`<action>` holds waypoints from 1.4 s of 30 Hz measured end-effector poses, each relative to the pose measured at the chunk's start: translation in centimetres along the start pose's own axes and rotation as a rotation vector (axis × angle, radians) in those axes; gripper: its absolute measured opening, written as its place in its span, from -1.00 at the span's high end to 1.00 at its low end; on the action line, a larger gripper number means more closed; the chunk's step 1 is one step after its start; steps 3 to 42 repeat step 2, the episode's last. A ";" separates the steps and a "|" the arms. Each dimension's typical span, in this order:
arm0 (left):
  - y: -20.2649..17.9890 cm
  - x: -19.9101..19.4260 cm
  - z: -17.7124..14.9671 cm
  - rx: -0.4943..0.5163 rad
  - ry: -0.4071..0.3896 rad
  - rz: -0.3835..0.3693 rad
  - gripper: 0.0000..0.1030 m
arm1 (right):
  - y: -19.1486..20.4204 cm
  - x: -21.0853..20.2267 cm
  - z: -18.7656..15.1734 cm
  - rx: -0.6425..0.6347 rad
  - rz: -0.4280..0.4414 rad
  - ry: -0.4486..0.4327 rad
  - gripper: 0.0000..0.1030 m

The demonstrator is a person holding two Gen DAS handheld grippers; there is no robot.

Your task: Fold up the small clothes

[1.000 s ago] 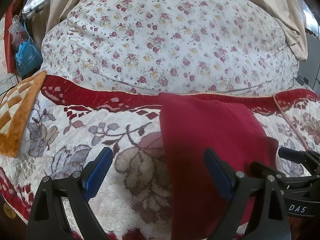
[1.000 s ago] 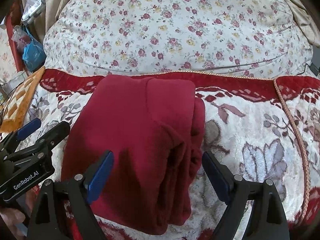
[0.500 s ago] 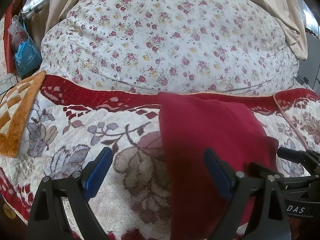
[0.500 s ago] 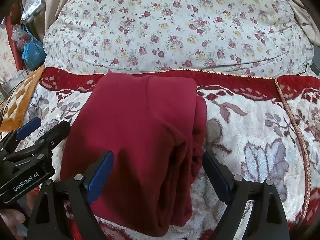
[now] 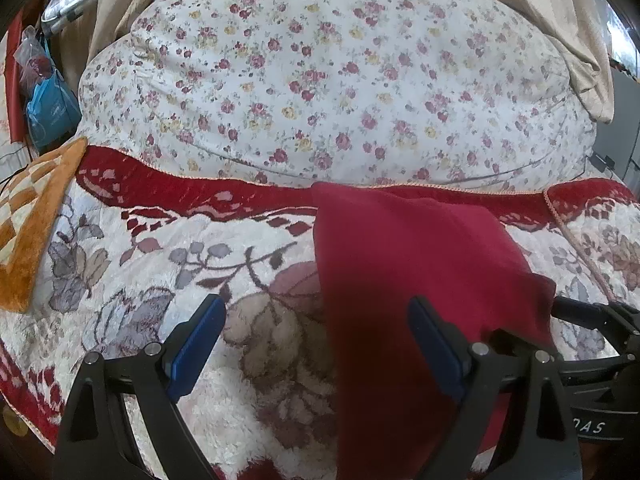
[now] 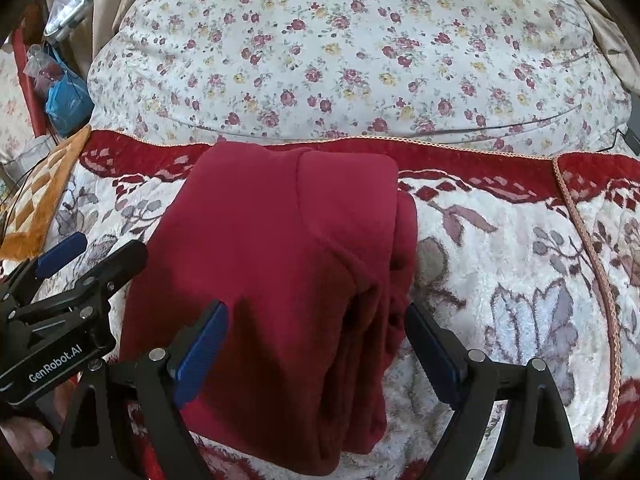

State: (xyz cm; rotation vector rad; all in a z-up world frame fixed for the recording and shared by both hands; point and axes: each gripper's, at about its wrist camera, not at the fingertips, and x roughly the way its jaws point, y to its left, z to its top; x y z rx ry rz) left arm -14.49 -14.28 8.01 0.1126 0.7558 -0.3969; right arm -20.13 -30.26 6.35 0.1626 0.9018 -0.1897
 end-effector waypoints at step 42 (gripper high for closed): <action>0.1 -0.1 0.0 0.005 0.006 -0.004 -0.77 | -0.3 -0.2 0.1 0.001 0.007 -0.006 -0.80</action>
